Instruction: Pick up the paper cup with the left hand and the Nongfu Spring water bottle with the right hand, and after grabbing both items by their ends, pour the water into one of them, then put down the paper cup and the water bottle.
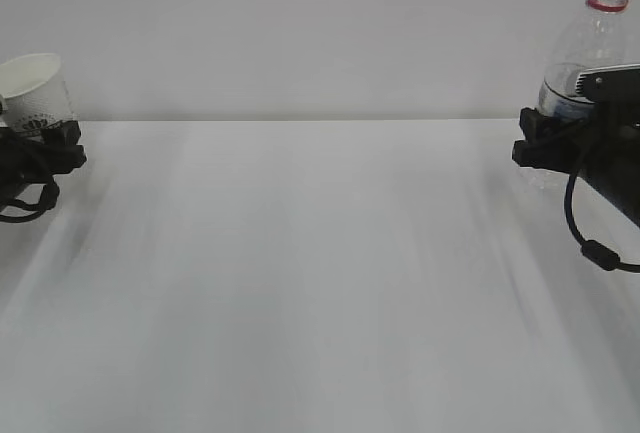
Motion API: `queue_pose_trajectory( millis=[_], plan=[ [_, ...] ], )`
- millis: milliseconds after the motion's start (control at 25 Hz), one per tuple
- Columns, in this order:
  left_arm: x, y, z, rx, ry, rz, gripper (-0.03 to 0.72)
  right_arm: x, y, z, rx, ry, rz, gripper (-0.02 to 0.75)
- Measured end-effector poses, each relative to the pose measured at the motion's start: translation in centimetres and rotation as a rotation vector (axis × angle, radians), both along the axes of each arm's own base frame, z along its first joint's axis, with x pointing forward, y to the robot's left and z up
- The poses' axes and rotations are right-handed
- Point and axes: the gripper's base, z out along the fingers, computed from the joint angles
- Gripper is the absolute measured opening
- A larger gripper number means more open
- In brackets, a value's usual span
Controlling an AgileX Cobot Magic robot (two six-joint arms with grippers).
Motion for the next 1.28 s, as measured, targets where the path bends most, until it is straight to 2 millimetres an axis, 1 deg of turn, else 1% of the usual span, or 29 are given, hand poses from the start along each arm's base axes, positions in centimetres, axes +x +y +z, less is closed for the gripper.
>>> queue_pose_trajectory(
  millis=[200, 280, 440, 720, 800, 880, 960, 1120, 1280],
  plan=[
    [0.5, 0.0, -1.5, -0.003, -0.004, 0.001, 0.486, 0.0, 0.0, 0.0, 0.0, 0.0, 0.0, 0.485],
    [0.4, 0.0, -2.3, -0.004, 0.013, 0.001, 0.486, 0.0, 0.0, 0.0, 0.0, 0.0, 0.0, 0.485],
    [0.3, 0.0, -3.3, -0.005, 0.038, -0.001, 0.486, 0.0, 0.0, 0.0, 0.0, 0.0, 0.0, 0.485],
    [0.3, 0.0, -3.4, -0.005, 0.038, -0.001, 0.489, 0.0, 0.0, 0.0, 0.0, 0.0, 0.0, 0.485],
    [0.3, 0.0, -3.4, -0.005, 0.038, -0.001, 0.521, 0.0, 0.0, 0.0, 0.0, 0.0, 0.0, 0.485],
    [0.3, 0.0, -3.4, -0.005, 0.038, -0.001, 0.583, 0.0, 0.0, 0.0, 0.0, 0.0, 0.0, 0.485],
    [0.3, 0.0, -3.3, -0.005, 0.025, -0.001, 0.627, 0.0, 0.0, 0.0, 0.0, 0.0, 0.0, 0.485],
    [0.2, 0.0, -3.2, -0.005, 0.007, -0.004, 0.651, 0.0, 0.0, 0.0, 0.0, 0.0, 0.0, 0.485],
    [-1.1, -0.1, -4.1, -0.009, 0.06, -0.003, 0.655, 0.0, 0.0, 0.0, 0.0, 0.0, 0.0, 0.485]
  ],
)
